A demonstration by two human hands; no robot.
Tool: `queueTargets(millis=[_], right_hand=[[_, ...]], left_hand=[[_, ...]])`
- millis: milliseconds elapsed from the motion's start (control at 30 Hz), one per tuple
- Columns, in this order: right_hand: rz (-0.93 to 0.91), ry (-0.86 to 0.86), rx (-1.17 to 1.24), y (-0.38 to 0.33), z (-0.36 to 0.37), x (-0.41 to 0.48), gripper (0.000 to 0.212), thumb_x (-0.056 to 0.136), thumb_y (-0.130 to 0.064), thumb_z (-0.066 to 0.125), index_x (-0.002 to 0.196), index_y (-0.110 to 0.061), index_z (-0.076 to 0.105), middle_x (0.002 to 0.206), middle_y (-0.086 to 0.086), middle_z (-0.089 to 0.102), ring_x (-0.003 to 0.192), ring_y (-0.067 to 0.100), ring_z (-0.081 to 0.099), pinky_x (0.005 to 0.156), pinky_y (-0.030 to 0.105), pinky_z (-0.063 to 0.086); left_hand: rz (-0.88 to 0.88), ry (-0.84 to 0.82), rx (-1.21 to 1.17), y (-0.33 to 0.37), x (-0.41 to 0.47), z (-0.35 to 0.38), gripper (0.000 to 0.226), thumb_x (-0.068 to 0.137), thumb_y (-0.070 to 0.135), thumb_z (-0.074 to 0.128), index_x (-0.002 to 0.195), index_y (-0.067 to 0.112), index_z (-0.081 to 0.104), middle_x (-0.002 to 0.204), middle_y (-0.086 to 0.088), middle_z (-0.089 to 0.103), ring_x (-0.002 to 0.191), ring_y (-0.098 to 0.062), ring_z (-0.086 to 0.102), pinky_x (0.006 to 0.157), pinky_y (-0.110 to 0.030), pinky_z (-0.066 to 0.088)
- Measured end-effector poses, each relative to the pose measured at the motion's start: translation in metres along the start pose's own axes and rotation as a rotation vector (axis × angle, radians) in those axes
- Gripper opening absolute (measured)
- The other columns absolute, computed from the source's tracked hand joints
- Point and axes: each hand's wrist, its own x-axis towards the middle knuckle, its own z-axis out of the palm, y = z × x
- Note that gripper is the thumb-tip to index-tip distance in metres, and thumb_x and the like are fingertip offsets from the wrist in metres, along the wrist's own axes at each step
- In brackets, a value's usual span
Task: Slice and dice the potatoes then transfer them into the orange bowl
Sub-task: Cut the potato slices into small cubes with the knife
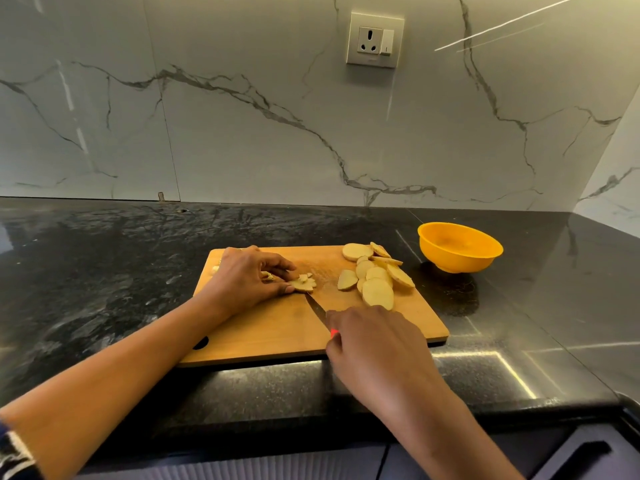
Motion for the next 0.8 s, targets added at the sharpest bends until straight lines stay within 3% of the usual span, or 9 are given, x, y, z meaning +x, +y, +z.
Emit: queueTargets(millis=[67,100,133,233,367,600,800], right_hand=[[0.012,0.052,0.033,-0.002,0.002,0.008,0.031,0.1,-0.032,0.041,0.129,-0.025,0.051,0.101,-0.002,0.059,0.082,0.014,0.05,0.067,0.028,0.044],[0.02,0.065,0.039,-0.004,0.005,0.014,0.032,0.1,-0.031,0.041,0.129,-0.025,0.051,0.102,-0.003,0.061,0.084,0.014,0.052,0.069,0.028,0.046],[0.031,0.071,0.043,-0.006,0.009,0.02,0.032,0.099,-0.031,0.042,0.129,-0.025,0.051,0.103,-0.002,0.062,0.085,0.015,0.055,0.07,0.029,0.048],[0.05,0.064,0.048,-0.01,0.019,0.032,0.033,0.1,-0.03,0.041,0.13,-0.023,0.052,0.104,0.0,0.063,0.091,0.018,0.058,0.068,0.029,0.046],[0.047,0.073,0.039,-0.011,0.021,0.038,0.033,0.1,-0.028,0.038,0.13,-0.022,0.052,0.11,0.002,0.062,0.097,0.021,0.058,0.066,0.029,0.039],[0.041,0.088,0.029,-0.012,0.022,0.04,0.035,0.101,-0.028,0.039,0.133,-0.023,0.049,0.109,0.001,0.062,0.096,0.019,0.057,0.068,0.028,0.039],[0.03,0.006,-0.014,-0.02,0.021,0.048,0.026,0.1,-0.026,0.043,0.122,-0.018,0.055,0.108,0.003,0.061,0.086,0.017,0.051,0.067,0.029,0.037]], left_hand=[[-0.021,-0.001,-0.005,-0.002,-0.001,-0.001,0.034,0.074,0.032,0.077,0.107,0.028,0.069,0.081,0.026,0.064,0.089,0.019,0.053,0.086,-0.008,0.038],[-0.026,0.005,-0.001,-0.003,-0.001,0.0,0.034,0.074,0.031,0.077,0.107,0.027,0.069,0.079,0.027,0.063,0.089,0.021,0.052,0.082,-0.004,0.037],[-0.024,0.017,0.007,-0.003,-0.001,0.0,0.034,0.074,0.031,0.078,0.107,0.028,0.069,0.078,0.027,0.064,0.089,0.02,0.053,0.084,-0.006,0.038],[-0.014,0.046,0.018,-0.003,-0.002,-0.001,0.033,0.073,0.035,0.078,0.104,0.031,0.069,0.079,0.024,0.068,0.088,0.011,0.059,0.094,-0.033,0.044],[0.013,0.04,0.022,-0.001,-0.001,0.0,0.029,0.073,0.035,0.078,0.1,0.03,0.07,0.08,0.021,0.069,0.091,0.012,0.059,0.092,-0.029,0.047],[0.009,0.022,0.018,-0.003,0.0,0.001,0.028,0.075,0.034,0.077,0.102,0.029,0.07,0.083,0.02,0.07,0.09,0.012,0.06,0.09,-0.025,0.047],[-0.002,0.037,0.027,-0.005,0.001,0.002,0.027,0.074,0.038,0.076,0.099,0.032,0.069,0.08,0.022,0.069,0.085,0.011,0.06,0.091,-0.038,0.046]])
